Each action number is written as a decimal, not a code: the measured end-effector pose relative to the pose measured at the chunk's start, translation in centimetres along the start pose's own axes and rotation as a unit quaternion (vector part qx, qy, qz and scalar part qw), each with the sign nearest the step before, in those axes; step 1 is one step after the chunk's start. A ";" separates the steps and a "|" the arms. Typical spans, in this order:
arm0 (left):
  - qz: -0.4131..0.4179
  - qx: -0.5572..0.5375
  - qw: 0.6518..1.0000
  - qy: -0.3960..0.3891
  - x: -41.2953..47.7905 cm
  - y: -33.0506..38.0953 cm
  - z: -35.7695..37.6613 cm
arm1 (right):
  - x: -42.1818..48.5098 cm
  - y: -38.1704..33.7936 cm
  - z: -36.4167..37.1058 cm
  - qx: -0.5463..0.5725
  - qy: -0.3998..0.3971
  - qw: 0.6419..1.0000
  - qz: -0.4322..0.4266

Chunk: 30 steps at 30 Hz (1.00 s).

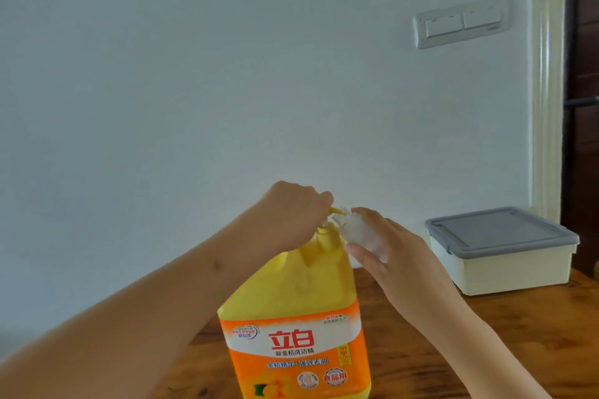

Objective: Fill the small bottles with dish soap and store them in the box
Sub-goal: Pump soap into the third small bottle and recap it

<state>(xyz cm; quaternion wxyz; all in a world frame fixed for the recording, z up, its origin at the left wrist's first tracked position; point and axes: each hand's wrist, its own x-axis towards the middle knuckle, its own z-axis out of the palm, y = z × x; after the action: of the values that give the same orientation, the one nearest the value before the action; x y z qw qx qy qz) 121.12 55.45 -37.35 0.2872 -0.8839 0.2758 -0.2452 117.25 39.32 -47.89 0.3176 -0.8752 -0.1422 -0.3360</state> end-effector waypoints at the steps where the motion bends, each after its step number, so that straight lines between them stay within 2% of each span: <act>1: -0.003 0.003 1.000 0.002 0.1 -0.1 -0.1 | 0.0 -0.1 0.1 0.001 0.004 1.000 -0.002; 10: -0.050 0.026 0.998 0.005 -0.2 2.7 0.6 | 0.3 0.7 -0.3 0.004 -0.023 1.000 0.000; 16: -0.044 -0.057 0.997 -0.009 0.0 0.4 0.2 | 0.4 0.4 -0.4 0.048 -0.035 0.998 -0.005; 24: -0.058 0.032 0.998 0.003 0.2 1.9 0.1 | 0.5 0.3 -0.4 0.073 -0.066 0.995 0.012; 30: -0.057 0.019 0.998 0.013 -0.5 2.3 0.9 | 0.4 0.4 -0.4 0.085 -0.117 0.989 0.032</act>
<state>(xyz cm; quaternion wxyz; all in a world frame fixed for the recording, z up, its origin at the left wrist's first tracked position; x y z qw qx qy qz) 120.53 54.51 -39.60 0.2859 -0.8894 0.2237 -0.2780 117.51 38.72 -47.57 0.3829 -0.8822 -0.1787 -0.2080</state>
